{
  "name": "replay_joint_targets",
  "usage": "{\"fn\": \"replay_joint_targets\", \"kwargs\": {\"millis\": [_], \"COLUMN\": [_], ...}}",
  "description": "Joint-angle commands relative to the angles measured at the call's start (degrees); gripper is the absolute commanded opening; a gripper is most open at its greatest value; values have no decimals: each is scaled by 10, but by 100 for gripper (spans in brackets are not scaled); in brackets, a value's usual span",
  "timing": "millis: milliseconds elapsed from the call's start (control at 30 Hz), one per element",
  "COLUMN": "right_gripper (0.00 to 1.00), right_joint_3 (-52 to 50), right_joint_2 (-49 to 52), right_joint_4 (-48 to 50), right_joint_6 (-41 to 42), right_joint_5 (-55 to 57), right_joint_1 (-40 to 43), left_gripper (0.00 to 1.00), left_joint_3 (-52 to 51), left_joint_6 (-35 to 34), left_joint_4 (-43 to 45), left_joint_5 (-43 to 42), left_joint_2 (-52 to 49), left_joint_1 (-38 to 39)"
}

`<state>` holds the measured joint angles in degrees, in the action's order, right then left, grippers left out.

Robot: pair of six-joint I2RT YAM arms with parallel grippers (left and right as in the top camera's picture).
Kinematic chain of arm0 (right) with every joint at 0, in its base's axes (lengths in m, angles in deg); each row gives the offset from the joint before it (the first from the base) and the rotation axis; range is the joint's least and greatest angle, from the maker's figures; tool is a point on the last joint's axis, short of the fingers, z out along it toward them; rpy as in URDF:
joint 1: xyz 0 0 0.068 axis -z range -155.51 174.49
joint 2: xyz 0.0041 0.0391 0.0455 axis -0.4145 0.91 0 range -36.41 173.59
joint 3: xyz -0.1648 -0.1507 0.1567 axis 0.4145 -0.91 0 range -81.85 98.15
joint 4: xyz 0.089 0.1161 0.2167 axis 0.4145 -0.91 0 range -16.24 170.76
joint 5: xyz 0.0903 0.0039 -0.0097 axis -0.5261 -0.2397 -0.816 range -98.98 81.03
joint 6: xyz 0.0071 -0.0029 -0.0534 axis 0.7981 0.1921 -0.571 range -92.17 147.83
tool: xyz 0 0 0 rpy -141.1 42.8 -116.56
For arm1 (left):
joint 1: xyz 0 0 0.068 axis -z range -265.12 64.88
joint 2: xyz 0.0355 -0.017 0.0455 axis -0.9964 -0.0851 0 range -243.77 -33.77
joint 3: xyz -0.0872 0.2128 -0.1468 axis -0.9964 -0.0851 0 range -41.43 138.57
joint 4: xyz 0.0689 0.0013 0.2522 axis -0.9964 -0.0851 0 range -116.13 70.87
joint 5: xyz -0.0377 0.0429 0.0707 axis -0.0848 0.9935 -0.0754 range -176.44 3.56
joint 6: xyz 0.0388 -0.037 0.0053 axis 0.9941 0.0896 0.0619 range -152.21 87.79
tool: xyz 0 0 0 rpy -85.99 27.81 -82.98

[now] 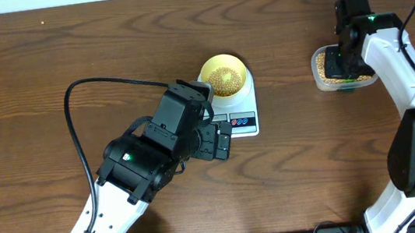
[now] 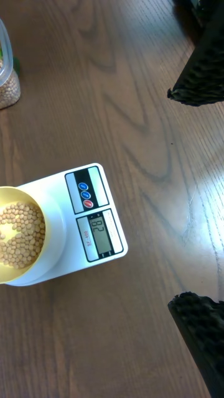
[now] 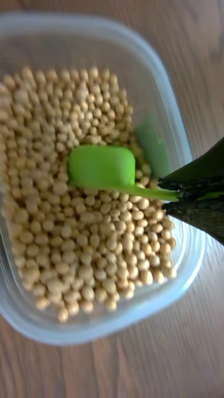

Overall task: Scoop item into bowl and weigh 50g on scale
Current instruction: 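Dip the scoop into the soybean tub with the right gripper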

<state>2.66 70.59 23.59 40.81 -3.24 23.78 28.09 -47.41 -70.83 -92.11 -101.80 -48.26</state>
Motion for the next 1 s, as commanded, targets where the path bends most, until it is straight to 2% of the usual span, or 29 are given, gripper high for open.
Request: {"fn": "replay_joint_targets", "kwargs": {"millis": [0, 600, 967], "right_gripper": [1, 1, 1], "right_joint_3": [-5, -4, -4], "right_joint_2": [9, 9, 9], "right_joint_4": [-1, -2, -4], "right_joint_6": [-4, -24, -30], "right_joint_5": [-99, -347, -391], "right_joint_1": [20, 150, 187], "left_gripper": [98, 98, 98], "left_joint_3": [9, 9, 9], "left_joint_6": [1, 1, 1], "left_joint_4": [-2, -2, -2], "left_joint_5": [3, 3, 3], "left_joint_2": [2, 2, 2], "left_joint_1": [-2, -2, -2]}}
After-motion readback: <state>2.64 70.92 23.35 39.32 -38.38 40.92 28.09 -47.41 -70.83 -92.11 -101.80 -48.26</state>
